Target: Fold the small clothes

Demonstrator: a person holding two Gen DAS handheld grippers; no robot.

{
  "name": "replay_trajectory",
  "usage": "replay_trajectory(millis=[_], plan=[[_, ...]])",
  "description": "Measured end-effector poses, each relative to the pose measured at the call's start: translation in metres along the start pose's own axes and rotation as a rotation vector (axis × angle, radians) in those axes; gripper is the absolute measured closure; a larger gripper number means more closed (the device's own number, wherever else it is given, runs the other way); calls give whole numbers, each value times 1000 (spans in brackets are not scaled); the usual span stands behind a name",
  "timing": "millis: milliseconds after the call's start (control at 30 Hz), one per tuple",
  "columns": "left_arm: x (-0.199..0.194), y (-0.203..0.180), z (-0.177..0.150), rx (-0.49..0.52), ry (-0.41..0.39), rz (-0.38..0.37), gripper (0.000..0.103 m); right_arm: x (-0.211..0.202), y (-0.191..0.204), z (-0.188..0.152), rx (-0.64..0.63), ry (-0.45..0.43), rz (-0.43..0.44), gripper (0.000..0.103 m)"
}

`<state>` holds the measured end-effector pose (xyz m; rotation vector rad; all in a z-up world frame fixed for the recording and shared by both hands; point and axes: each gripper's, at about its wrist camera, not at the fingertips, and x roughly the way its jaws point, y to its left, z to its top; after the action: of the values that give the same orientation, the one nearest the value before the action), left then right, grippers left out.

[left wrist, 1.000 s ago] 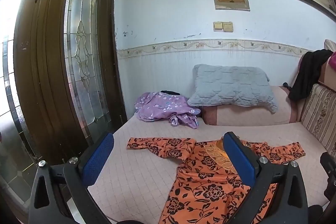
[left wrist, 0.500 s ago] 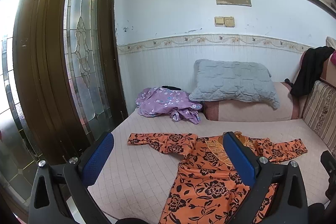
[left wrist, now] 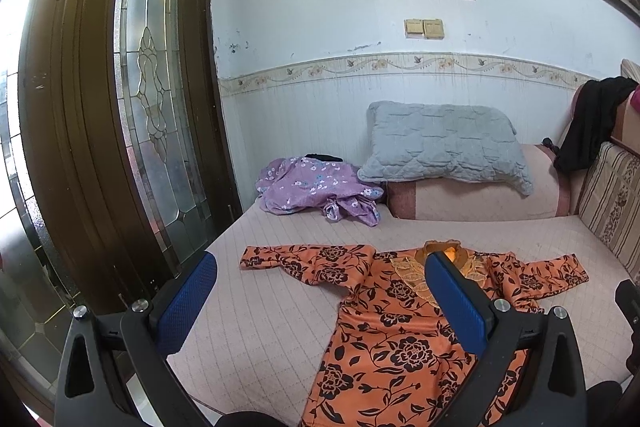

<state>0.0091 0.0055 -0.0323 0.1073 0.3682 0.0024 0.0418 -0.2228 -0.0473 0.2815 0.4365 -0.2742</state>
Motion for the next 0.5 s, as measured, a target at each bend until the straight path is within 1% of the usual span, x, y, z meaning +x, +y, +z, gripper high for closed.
replay_trajectory(millis=[500], plan=[[15, -10, -3, 27, 26, 10, 0, 19, -5, -6, 13, 34, 13, 0]])
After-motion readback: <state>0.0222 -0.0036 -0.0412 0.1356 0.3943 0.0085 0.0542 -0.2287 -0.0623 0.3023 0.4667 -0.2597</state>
